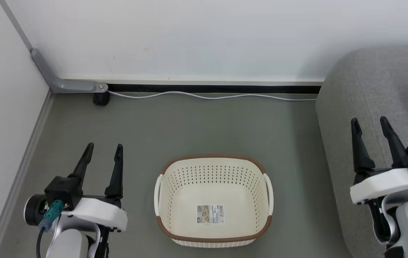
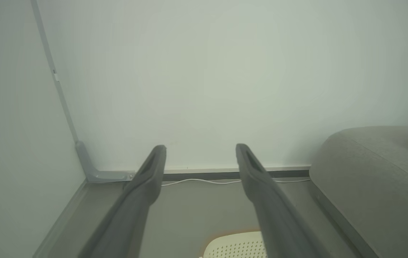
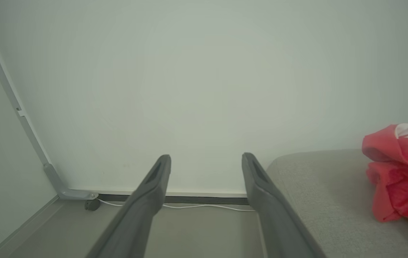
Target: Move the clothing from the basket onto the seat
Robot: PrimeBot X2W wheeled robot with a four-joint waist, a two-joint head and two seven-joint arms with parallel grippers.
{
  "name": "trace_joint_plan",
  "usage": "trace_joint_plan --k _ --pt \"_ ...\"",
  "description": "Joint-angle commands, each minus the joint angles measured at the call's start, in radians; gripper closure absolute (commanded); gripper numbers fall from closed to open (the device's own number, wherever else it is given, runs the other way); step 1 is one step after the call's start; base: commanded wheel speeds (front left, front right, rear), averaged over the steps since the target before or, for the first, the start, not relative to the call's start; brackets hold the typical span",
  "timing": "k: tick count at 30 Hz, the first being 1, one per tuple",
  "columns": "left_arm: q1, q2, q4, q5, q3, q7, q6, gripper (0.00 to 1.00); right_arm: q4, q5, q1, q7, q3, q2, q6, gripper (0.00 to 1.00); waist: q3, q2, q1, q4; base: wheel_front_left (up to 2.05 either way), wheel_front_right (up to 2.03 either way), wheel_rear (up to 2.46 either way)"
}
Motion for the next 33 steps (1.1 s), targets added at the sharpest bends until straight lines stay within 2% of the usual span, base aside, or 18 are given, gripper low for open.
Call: trace_joint_plan --k 1,15,33 --pt "-0.002 0.013 -0.022 0.011 0.041 -0.005 0.014 0.0 -0.032 -0.012 0.011 -0.006 0.022 -0.001 0.003 0.0 -0.017 0.0 0.0 0.0 0.0 0.0 0.0" --pt "0.131 0.004 -0.042 0.027 0.129 -0.005 0.036 0.0 -0.081 -0.053 0.177 -0.006 -0.009 0.049 0.003 0.0 -0.073 0.0 0.0 -0.023 0.0 0.0 0.0" --pt "0.145 0.002 -0.035 -0.023 0.075 -0.005 0.061 0.0 -0.074 -0.058 0.186 -0.006 0.047 0.045 0.003 0.0 -0.078 0.0 0.0 -0.034 0.0 0.0 0.0"
